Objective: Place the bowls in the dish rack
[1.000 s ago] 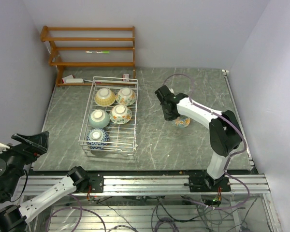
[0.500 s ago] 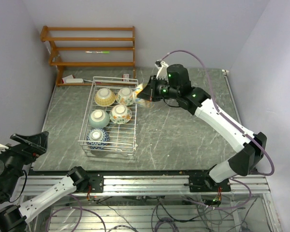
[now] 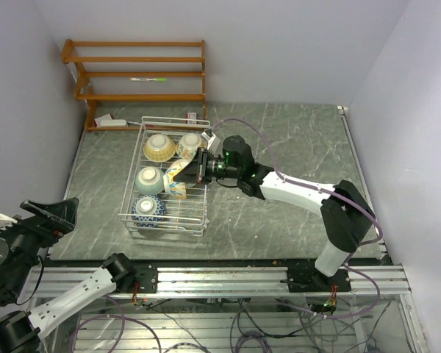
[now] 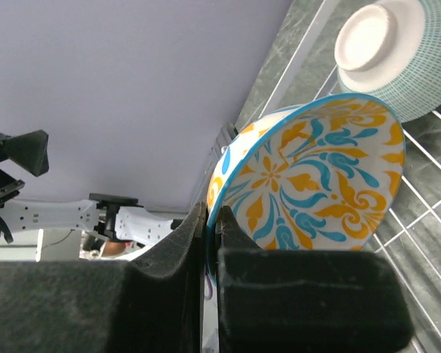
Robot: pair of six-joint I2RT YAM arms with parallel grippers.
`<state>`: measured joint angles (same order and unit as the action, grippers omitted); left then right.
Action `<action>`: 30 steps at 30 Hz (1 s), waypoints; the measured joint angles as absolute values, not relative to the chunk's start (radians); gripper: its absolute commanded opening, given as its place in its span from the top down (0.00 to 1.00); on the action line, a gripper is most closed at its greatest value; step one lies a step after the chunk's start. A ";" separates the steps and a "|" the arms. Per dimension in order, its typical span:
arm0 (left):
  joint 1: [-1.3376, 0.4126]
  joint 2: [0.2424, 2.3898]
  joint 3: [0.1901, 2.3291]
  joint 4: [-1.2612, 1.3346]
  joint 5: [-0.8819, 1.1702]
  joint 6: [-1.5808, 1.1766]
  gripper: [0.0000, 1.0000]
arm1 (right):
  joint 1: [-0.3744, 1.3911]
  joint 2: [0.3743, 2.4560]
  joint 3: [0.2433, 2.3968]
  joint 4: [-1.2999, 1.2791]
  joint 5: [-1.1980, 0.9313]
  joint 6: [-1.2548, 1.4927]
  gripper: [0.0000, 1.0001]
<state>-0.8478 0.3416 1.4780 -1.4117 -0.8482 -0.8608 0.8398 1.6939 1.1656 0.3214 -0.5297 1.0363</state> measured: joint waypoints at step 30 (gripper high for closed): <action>-0.848 0.353 1.452 -1.395 -0.822 -0.862 0.00 | 0.876 1.946 0.948 0.921 -0.551 1.412 1.00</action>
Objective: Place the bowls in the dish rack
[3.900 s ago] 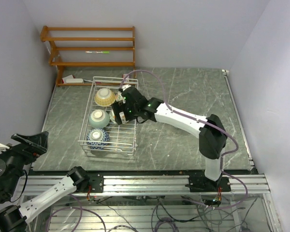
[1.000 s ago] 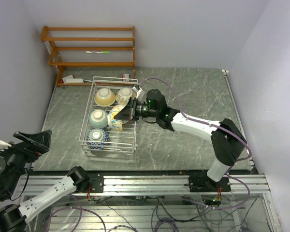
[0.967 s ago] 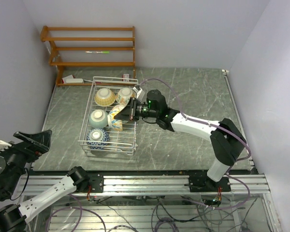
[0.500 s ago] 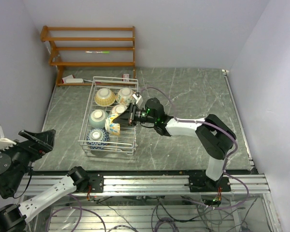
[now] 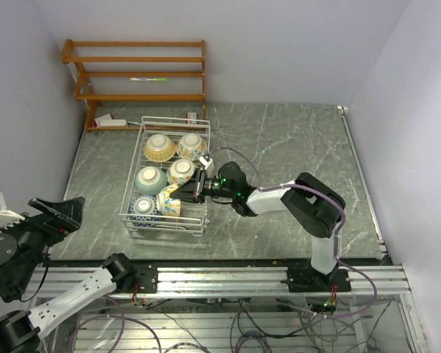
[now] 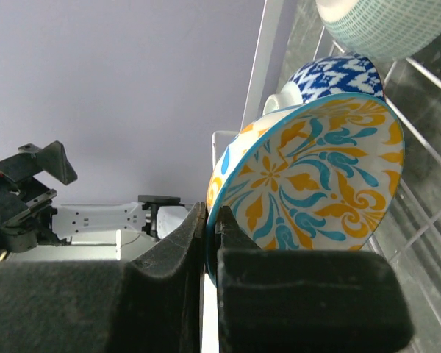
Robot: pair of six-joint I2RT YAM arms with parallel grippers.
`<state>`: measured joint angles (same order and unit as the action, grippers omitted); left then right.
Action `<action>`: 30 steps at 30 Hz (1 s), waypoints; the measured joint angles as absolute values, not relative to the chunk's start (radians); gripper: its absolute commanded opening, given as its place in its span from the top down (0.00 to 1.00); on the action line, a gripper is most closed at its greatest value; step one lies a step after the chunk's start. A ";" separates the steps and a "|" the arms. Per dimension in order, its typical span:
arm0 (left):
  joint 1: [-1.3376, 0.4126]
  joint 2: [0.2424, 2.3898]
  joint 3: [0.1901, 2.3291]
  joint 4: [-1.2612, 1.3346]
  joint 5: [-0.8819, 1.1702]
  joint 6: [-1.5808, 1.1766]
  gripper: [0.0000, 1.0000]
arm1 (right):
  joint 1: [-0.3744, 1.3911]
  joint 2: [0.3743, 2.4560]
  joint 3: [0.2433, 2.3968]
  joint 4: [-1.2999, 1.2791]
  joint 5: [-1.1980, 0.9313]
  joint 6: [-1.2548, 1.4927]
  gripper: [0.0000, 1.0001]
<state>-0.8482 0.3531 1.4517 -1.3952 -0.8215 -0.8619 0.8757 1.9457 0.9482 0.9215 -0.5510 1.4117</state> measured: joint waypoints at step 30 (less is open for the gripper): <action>-0.848 0.355 1.449 -1.395 -0.822 -0.862 0.01 | 0.833 1.740 0.849 0.550 -0.469 1.259 0.58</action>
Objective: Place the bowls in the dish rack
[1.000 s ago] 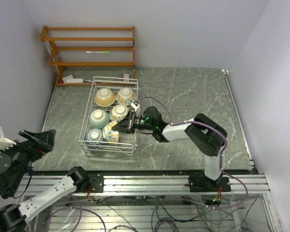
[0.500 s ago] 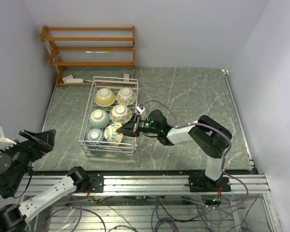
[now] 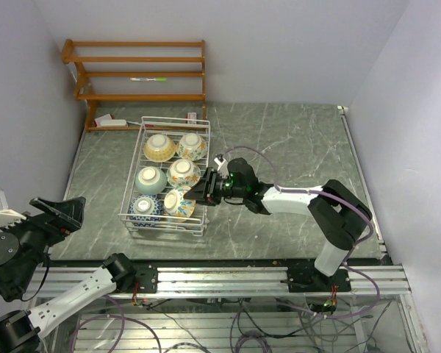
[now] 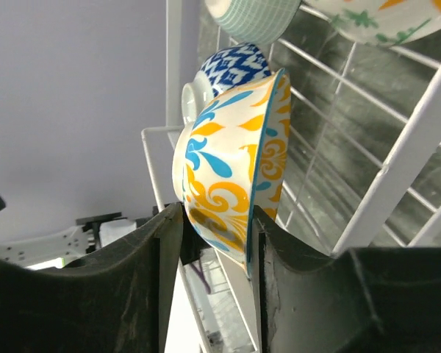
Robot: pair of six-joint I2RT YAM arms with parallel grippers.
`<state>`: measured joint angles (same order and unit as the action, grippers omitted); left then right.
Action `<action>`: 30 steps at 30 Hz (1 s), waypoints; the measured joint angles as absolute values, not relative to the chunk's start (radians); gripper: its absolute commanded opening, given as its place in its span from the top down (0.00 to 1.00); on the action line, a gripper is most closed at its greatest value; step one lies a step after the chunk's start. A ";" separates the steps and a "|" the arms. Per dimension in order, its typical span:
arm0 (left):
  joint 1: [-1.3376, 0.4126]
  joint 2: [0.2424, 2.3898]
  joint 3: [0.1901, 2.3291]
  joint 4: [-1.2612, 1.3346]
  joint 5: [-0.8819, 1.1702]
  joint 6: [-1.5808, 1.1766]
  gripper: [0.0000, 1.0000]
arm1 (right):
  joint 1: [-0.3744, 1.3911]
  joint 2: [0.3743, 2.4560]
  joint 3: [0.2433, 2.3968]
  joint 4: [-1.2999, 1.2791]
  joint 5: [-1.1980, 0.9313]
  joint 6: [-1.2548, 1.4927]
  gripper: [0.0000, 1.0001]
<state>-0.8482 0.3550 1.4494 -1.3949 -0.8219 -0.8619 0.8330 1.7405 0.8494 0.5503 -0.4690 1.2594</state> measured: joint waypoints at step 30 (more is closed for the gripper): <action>-0.848 0.355 1.442 -1.396 -0.822 -0.865 0.01 | 0.848 1.791 1.260 -0.167 -0.290 0.884 0.41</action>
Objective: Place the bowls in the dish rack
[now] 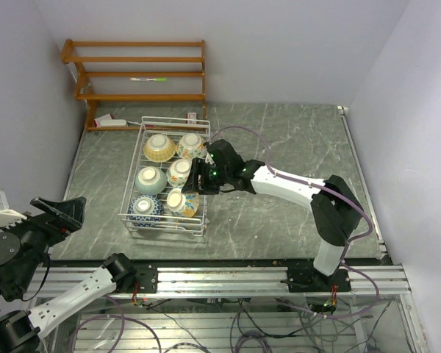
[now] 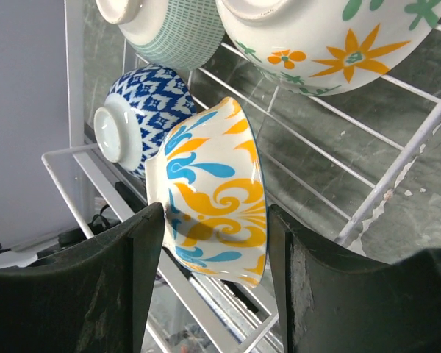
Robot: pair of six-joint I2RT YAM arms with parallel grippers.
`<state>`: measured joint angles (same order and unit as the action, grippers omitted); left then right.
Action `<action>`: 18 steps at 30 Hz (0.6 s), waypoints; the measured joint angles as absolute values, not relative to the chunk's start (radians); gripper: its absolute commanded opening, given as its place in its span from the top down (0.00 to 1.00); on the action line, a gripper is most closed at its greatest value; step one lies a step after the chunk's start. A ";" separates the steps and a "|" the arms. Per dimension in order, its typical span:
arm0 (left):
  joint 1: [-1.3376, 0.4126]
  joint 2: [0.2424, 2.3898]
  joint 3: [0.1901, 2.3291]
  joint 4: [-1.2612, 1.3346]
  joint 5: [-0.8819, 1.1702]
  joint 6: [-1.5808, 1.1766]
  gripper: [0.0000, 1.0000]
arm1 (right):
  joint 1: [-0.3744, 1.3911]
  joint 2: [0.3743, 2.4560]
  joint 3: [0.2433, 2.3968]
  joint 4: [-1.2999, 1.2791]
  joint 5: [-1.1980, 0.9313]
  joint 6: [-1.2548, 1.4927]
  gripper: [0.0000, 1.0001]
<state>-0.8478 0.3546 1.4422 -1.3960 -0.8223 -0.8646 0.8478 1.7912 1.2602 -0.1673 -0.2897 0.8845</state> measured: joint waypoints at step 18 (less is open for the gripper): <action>-0.848 0.348 1.443 -1.401 -0.824 -0.871 0.01 | 0.875 1.849 1.406 -0.335 -0.191 0.758 0.35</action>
